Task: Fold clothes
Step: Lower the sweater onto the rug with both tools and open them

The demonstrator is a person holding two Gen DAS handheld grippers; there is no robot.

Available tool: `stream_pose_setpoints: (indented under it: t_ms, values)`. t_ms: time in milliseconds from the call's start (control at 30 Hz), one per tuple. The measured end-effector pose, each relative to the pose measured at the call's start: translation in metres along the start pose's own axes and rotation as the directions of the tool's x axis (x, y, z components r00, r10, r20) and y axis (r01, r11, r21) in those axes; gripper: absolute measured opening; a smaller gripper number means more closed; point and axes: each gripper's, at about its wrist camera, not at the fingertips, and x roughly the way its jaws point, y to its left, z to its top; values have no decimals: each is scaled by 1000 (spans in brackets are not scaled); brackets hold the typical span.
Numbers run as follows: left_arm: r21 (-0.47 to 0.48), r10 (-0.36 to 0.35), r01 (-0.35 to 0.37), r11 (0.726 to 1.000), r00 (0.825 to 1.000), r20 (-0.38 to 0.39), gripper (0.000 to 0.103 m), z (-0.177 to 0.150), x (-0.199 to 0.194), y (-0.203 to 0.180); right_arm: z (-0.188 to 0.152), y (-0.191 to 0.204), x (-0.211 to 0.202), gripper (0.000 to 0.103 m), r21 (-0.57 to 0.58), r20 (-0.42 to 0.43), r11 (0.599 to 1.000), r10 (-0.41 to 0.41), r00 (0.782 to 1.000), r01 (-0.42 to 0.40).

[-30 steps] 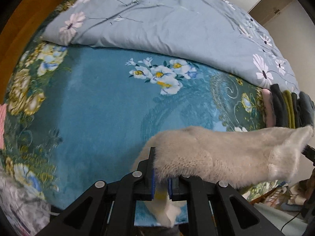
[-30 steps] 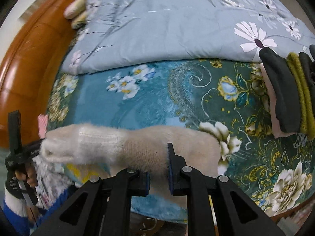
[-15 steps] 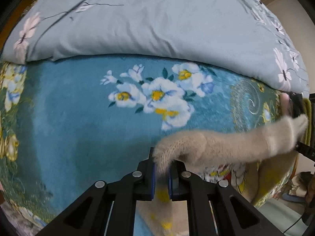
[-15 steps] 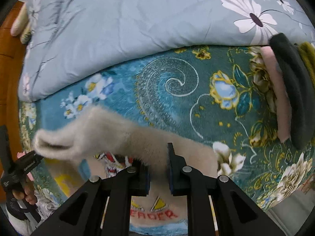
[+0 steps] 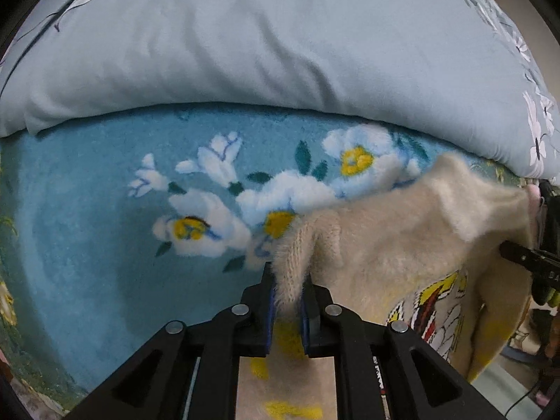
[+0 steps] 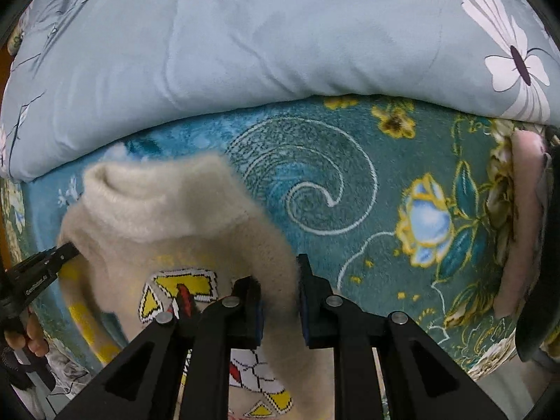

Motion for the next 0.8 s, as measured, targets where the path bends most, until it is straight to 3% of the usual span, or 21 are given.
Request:
stream_pose_setpoints:
  t_ms: [33,100,167,300,400,567,800]
  values:
    - [6,0,0,1000,1000,6,19,-1,-3,0,-1,0,-3,27,-1,12,1000,2,1000,-2]
    - [23,-24,24,999,999,27,41,-5,-13,0,-4,0,-10,43,-4,36,1000,6,999,-6]
    - [36,-59,57,998,997,52,51,-12,-26,0,-7,0,-17,54,-6,61,1000,10,998,-10]
    - [32,-55,52,998,992,109,57,-32,-53,3,-15,-1,-33,56,-4,113,1000,24,993,-24]
    - [-20,-54,57,998,987,151,61,-58,-61,13,-41,-14,-55,58,67,175,994,70,982,-83]
    - [-155,-122,149,977,978,169,61,-96,-40,54,-97,-35,-66,58,168,182,978,93,979,-124]
    - [-226,-254,267,937,964,85,61,-118,-12,89,-160,-55,-66,58,230,154,967,79,985,-113]
